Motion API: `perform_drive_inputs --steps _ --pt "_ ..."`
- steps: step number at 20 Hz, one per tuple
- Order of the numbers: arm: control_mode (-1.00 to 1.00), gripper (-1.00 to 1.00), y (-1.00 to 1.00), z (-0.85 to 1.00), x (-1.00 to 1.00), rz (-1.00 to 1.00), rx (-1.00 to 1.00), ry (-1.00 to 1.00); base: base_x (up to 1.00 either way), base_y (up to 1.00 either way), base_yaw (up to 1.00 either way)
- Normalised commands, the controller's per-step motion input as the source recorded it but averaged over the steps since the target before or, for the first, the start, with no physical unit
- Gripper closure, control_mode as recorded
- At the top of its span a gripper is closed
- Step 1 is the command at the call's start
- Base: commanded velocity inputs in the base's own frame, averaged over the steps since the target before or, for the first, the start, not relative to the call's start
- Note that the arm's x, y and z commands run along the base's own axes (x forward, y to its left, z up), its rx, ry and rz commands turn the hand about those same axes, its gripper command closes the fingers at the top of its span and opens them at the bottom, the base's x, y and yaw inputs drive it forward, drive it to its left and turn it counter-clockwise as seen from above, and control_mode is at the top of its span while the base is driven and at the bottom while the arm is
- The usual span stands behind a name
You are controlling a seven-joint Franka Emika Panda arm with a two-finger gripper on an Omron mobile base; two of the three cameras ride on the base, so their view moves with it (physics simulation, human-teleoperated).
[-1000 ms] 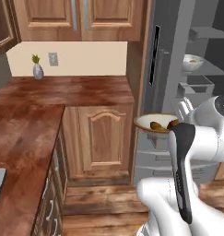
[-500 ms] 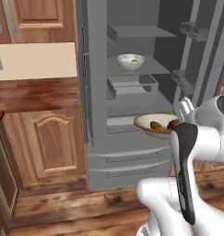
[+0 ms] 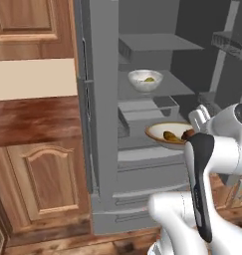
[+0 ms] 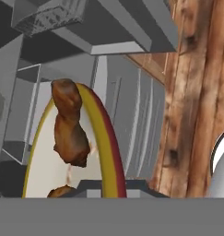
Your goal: Place the bowl with the squash and tomato on the second highest shelf of the fridge. Place the bowl with the chicken drumsticks on the top shelf of the fridge.
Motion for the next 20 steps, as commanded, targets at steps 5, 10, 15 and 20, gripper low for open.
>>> perform_drive_inputs --steps 5,10,15,20 --pt "1.0 1.0 0.0 0.0 0.0 0.0 0.0 0.0 1.0 -0.02 0.0" --pt "1.0 1.0 0.0 0.0 0.0 0.0 0.0 0.0 0.74 -0.25 -0.01" --pt "-1.0 1.0 0.0 0.11 0.0 0.0 0.01 -0.05 0.26 0.0 0.0" --pt "-1.0 1.0 0.0 0.96 -0.12 0.0 0.03 -0.32 0.0 0.0 0.0"
